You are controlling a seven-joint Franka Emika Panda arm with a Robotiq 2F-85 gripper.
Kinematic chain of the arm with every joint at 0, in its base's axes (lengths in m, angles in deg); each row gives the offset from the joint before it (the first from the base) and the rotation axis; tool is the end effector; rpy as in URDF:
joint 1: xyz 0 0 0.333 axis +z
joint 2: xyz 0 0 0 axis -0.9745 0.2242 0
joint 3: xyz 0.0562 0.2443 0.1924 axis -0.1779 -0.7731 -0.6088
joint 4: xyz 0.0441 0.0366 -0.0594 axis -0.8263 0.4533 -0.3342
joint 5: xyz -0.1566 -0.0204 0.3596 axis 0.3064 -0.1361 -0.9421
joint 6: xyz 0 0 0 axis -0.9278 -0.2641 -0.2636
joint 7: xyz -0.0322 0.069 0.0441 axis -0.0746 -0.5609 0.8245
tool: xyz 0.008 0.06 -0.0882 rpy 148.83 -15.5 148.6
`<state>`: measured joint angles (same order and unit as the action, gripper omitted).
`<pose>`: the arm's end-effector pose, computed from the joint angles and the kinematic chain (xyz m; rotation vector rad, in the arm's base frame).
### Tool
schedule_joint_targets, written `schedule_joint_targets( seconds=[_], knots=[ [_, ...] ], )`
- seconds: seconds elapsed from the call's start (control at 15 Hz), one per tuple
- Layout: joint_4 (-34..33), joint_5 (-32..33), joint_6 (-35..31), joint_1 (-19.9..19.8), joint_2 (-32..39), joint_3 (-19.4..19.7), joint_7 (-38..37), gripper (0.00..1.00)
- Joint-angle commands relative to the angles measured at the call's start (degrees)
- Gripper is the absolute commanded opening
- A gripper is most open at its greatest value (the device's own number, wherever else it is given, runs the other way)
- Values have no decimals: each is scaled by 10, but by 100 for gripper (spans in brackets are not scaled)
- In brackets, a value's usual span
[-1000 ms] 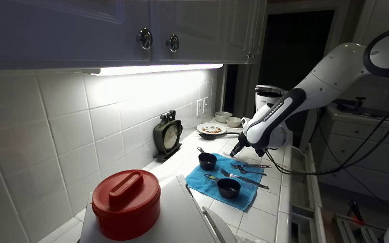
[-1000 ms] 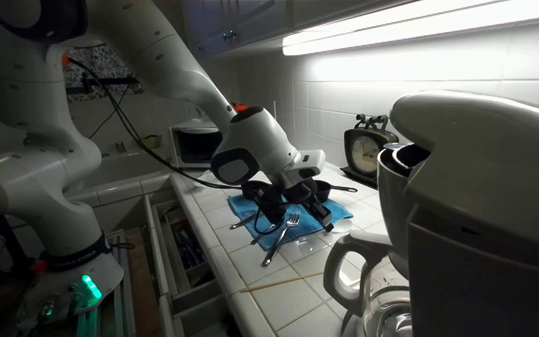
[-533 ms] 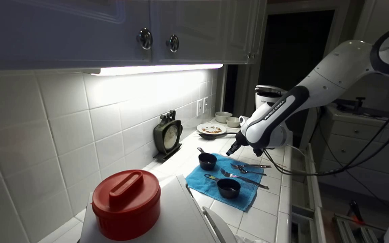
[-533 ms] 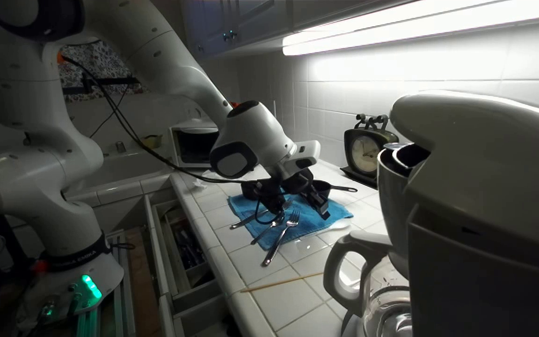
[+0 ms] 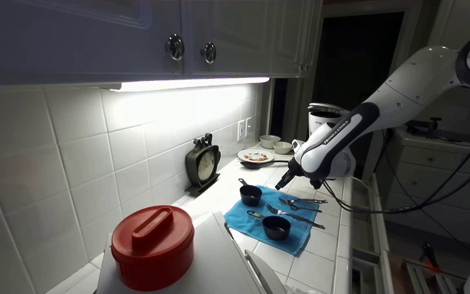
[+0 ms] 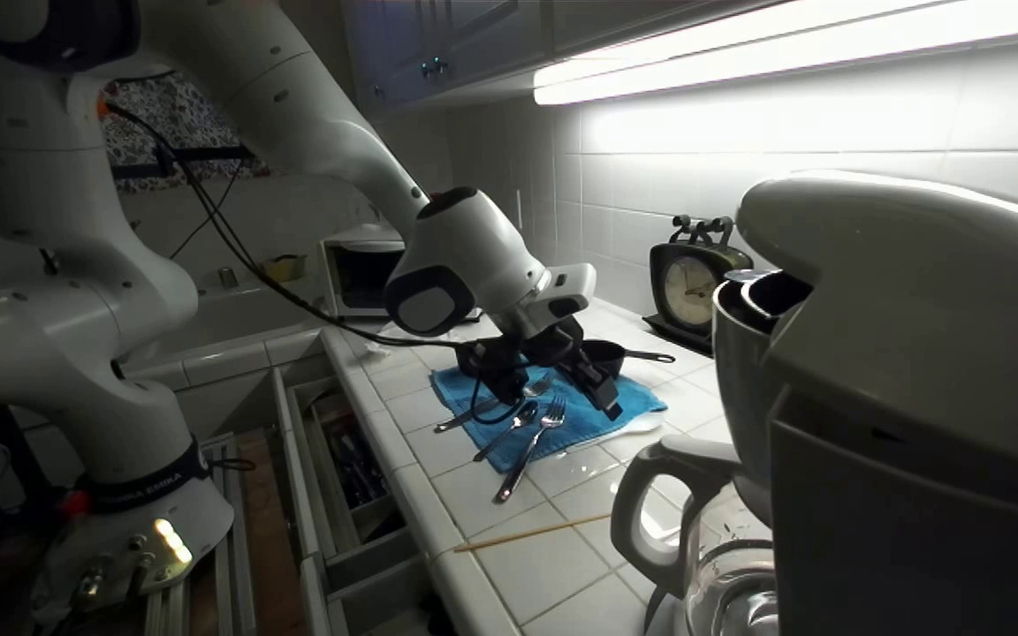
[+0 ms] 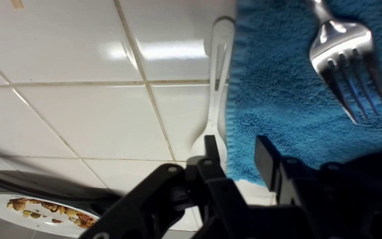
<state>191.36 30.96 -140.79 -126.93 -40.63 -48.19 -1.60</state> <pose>0.4650 -0.2555 0.2892 2.8431 -0.1980 0.8205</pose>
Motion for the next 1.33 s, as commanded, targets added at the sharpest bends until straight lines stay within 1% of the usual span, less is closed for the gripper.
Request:
schedule_joint_targets(
  seconds=[0.0, 0.07, 0.13, 0.4, 0.47, 0.53, 0.6, 0.67, 0.73, 0.8, 0.87, 0.93, 1.07, 1.13, 1.2, 1.27],
  knots=[
    [9, 3, -12, -17, -2, -3, 11, 67],
    [8, 4, -12, -18, 0, -1, 12, 73],
    [5, 4, -12, -18, 3, 1, 13, 77],
    [-1, 5, -15, -13, 17, 9, 11, 66],
    [-3, 5, -16, -11, 22, 11, 11, 62],
    [-6, 5, -17, -10, 25, 12, 10, 53],
    [-7, 5, -17, -8, 28, 15, 9, 54],
    [-8, 4, -18, -8, 30, 16, 9, 45],
    [-8, 5, -18, -5, 32, 19, 9, 34],
    [-9, 5, -19, -4, 34, 21, 8, 33],
    [-10, 4, -19, -2, 36, 23, 8, 29],
    [-11, 5, -19, -1, 39, 25, 8, 33],
    [-13, 4, -18, 2, 44, 27, 7, 32],
    [-13, 4, -19, 3, 46, 28, 7, 33],
    [-14, 4, -19, 4, 47, 29, 7, 32],
    [-15, 4, -18, 6, 48, 30, 8, 29]
  ],
)
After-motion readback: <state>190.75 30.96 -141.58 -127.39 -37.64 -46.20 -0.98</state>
